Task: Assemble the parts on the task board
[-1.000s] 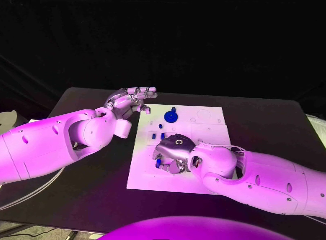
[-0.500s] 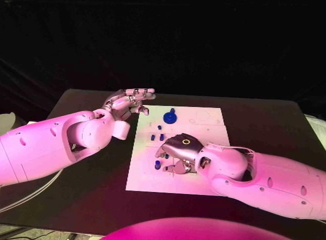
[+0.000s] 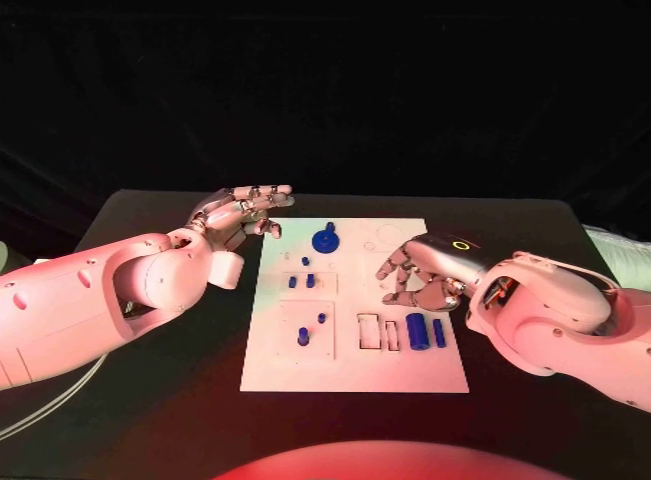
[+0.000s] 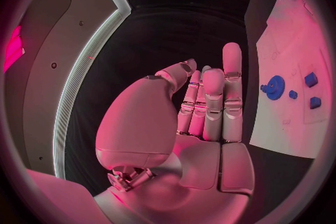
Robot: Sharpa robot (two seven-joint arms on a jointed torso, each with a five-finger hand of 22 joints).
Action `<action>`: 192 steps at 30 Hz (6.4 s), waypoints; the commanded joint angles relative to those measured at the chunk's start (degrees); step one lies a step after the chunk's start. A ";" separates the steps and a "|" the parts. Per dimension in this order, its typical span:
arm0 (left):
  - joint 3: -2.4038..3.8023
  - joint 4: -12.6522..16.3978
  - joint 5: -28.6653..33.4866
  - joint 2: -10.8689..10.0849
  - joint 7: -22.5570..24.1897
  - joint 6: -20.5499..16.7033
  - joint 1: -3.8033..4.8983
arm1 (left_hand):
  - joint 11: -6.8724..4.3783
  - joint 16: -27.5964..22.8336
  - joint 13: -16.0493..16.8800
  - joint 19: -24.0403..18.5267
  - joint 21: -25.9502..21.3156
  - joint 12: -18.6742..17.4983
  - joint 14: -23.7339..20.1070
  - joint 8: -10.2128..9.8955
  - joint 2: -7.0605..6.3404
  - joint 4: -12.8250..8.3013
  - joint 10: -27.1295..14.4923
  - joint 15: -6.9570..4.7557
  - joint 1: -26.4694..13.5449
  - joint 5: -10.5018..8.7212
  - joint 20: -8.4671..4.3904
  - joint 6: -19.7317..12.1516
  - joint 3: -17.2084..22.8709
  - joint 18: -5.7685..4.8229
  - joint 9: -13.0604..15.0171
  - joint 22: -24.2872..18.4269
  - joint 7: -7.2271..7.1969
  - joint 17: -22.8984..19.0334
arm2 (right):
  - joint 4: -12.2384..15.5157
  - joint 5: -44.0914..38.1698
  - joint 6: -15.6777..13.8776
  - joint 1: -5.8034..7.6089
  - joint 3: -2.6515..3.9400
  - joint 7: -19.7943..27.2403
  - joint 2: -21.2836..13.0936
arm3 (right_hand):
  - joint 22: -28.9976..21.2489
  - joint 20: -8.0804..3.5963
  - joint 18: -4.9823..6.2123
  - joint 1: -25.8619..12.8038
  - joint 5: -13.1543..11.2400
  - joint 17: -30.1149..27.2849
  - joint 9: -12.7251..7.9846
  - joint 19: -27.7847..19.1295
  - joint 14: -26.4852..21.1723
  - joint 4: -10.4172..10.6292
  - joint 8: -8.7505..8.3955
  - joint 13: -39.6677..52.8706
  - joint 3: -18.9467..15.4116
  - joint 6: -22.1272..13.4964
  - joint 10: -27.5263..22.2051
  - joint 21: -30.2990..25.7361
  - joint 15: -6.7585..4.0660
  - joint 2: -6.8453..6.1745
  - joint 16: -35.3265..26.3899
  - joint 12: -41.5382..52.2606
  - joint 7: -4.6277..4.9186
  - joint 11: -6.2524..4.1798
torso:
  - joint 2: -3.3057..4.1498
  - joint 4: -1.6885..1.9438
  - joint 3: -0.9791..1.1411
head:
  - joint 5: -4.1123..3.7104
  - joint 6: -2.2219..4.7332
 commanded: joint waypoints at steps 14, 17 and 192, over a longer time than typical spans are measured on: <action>-0.18 0.53 -0.01 0.00 0.13 0.98 0.03 | 0.00 -0.31 -0.06 -0.39 -0.38 0.23 -0.60 0.41 0.11 -0.29 -0.59 -0.01 0.46 0.00 0.08 -0.42 0.08 0.66 0.02 -0.09 0.08 -0.22 | 1.64 11.60 1.69 -1.18 -1.92 -17.63 -4.61 | 5.95 -1.65 -1.00 -7.46 11.93 7.87 1.39 2.24 4.78 5.44 5.17 59.58 -9.36 0.32 2.21 5.05 -1.43 2.06 5.62 53.74 -1.65 -1.54 | -0.15 -0.86 -0.17 | -0.99 0.17; -0.19 0.61 -0.01 -0.05 0.13 0.98 0.03 | 0.00 -0.31 -0.06 -0.39 -0.38 0.23 -0.60 0.41 0.11 -0.29 -0.59 -0.01 0.46 0.00 0.08 -0.42 0.08 0.66 0.02 -0.09 0.08 -0.22 | 1.33 11.85 2.14 -1.53 -2.05 -17.94 -4.43 | 6.29 -1.60 -1.07 -8.11 12.88 8.34 1.62 2.32 4.85 5.48 5.48 61.18 -10.83 0.14 2.32 5.31 -1.39 2.19 5.93 54.86 -1.65 -1.53 | -0.12 -0.93 -0.10 | -0.90 0.15; -0.27 0.67 -0.02 -0.29 -0.99 2.38 -0.09 | 0.20 -0.36 -0.12 -0.65 -0.51 0.51 -0.97 0.51 0.02 -0.17 -1.29 0.18 -0.19 -0.04 0.23 -0.93 -0.23 0.62 -0.02 -0.16 0.26 -0.70 | 1.22 10.39 -0.69 -3.75 -1.30 -15.44 -0.97 | 10.27 -3.35 -1.87 -4.98 4.38 11.99 14.78 3.45 5.42 -1.27 9.76 73.35 -24.17 4.19 6.97 8.12 -3.34 10.56 8.20 61.96 -4.43 -3.91 | -0.20 -1.37 -0.10 | -0.55 0.21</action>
